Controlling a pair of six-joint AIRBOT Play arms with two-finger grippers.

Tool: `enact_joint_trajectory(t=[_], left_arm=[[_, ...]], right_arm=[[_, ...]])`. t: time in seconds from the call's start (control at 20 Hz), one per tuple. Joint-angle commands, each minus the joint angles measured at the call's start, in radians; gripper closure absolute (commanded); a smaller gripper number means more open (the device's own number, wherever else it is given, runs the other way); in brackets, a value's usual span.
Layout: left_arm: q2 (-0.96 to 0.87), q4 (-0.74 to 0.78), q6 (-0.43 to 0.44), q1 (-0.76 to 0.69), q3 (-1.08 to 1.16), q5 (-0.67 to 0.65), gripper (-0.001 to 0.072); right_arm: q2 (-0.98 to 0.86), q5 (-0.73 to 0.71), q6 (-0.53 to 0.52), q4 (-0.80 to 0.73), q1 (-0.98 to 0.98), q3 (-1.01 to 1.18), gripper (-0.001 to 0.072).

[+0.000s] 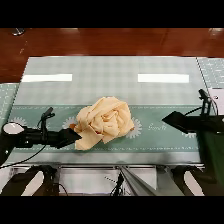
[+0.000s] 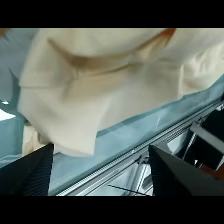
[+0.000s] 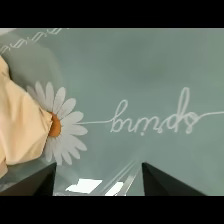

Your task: Fold the shirts.

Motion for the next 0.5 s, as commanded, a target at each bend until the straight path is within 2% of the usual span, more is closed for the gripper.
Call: enact_joint_trajectory(t=[0.0, 0.3, 0.45], left_arm=[[-0.011, -0.055, 0.026, -0.109, -0.054, 0.063, 0.0006], [-0.091, -0.105, 0.012, -0.212, -0.053, 0.171, 0.0007], [-0.106, -0.174, 0.012, -0.249, -0.053, 0.278, 0.0014]], right_arm=[[-0.01, -0.081, 0.059, 0.026, 0.179, -0.061, 0.0107], [-0.105, -0.193, 0.112, 0.052, 0.377, -0.061, 0.0107], [-0.143, -0.227, 0.121, 0.064, 0.43, -0.061, 0.0107]])
